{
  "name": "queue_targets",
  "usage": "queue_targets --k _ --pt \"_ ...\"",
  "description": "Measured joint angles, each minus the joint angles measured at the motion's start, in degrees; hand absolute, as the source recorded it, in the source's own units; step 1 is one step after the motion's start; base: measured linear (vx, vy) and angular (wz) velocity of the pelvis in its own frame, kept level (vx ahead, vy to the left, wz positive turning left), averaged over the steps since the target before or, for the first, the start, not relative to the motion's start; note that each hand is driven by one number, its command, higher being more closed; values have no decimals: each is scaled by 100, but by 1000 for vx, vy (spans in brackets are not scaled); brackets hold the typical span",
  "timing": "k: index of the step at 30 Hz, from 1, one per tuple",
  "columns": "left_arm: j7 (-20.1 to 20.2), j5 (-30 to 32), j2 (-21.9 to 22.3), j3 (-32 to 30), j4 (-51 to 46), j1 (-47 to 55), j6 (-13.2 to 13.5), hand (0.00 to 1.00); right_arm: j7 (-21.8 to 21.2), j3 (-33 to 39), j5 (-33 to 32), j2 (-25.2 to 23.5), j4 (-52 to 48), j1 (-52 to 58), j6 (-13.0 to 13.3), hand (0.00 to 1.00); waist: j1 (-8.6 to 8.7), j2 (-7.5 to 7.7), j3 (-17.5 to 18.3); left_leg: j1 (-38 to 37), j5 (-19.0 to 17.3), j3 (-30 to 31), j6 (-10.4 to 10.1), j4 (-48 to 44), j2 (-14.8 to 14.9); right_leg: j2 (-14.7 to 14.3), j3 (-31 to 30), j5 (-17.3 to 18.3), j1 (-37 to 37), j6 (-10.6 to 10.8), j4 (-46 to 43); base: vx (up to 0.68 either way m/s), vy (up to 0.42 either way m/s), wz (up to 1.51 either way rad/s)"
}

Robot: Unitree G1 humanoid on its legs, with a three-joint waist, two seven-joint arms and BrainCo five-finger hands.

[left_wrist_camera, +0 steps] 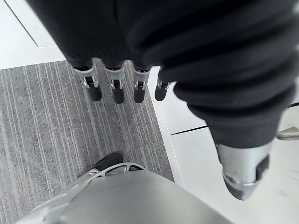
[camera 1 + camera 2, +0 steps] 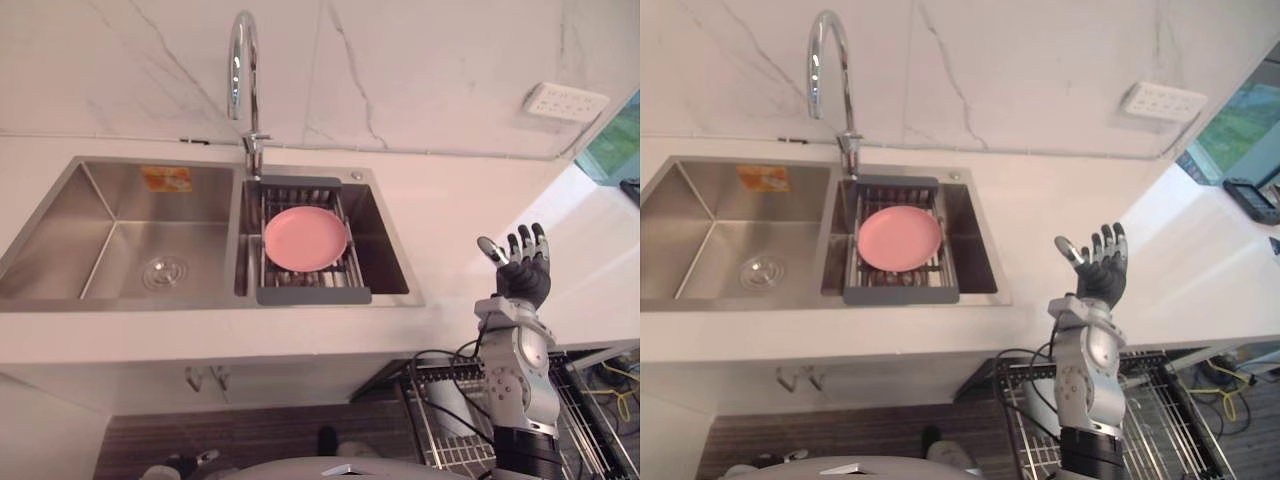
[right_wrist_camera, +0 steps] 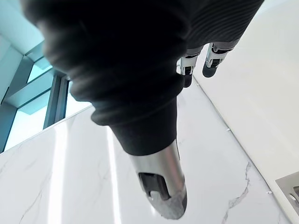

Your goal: Walk over to the sink, pick up the cup, carry it to the dishwasher, place the cup inside the dishwasher, then close the dishwasher door

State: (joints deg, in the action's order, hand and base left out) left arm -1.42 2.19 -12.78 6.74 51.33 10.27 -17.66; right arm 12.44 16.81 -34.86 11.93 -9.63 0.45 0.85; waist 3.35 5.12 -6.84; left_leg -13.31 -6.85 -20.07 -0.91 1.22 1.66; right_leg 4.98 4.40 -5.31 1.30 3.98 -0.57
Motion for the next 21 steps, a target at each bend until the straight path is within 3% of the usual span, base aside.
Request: queue_targets --k 4,9,10,12,14,16,19,21 --pt "-214 23 126 -304 346 21 -201 0 -525 -145 -405 -30 216 2 2 0 -30 -65 75 -75 -31 -128 -45 -10 73 82 597 -57 180 -61 205 1 -9 -7" --pt "-280 -464 388 -1206 755 142 -518 0 -1073 -318 -220 -17 216 -65 2 0 -196 -180 261 -67 -80 -151 -150 -43 227 -16 959 -188 355 -4 518 26 -43 5" --pt "-256 -621 433 -1367 793 190 -690 0 -1294 -325 380 82 217 -226 25 0 -185 -236 296 -26 -99 -37 -188 -107 287 -37 1096 -163 413 0 518 43 -28 32" --pt "-240 -661 448 -1419 791 196 -703 0 -1350 -347 1002 266 217 -363 55 0 -194 -258 302 -15 -87 -19 -210 -115 310 -37 1204 -149 453 2 518 19 -15 33" --pt "-204 -804 455 -1508 784 203 -693 0 -1491 -594 2026 734 218 -698 144 0 -265 -273 309 21 -65 10 -241 -116 327 -35 1305 -144 463 2 518 -16 -6 25" --pt "-175 -901 459 -1615 793 225 -688 0 -1778 -914 2477 1046 218 -1094 178 0 -288 -257 308 52 -45 122 -232 -118 328 -28 1392 -140 480 -4 521 -39 -3 19" --pt "-98 -1097 448 -1797 768 230 -594 0 -2321 -1534 3347 1408 393 -1709 250 0 -344 -169 272 87 30 333 -231 -104 312 17 1678 -138 575 -3 531 -48 -5 40" --pt "-1 -1217 430 -1819 644 245 -491 0 -2724 -2064 4103 1695 799 -2012 278 0 -505 -63 242 137 103 574 -225 -84 284 65 1925 -120 658 2 558 -73 -8 52"
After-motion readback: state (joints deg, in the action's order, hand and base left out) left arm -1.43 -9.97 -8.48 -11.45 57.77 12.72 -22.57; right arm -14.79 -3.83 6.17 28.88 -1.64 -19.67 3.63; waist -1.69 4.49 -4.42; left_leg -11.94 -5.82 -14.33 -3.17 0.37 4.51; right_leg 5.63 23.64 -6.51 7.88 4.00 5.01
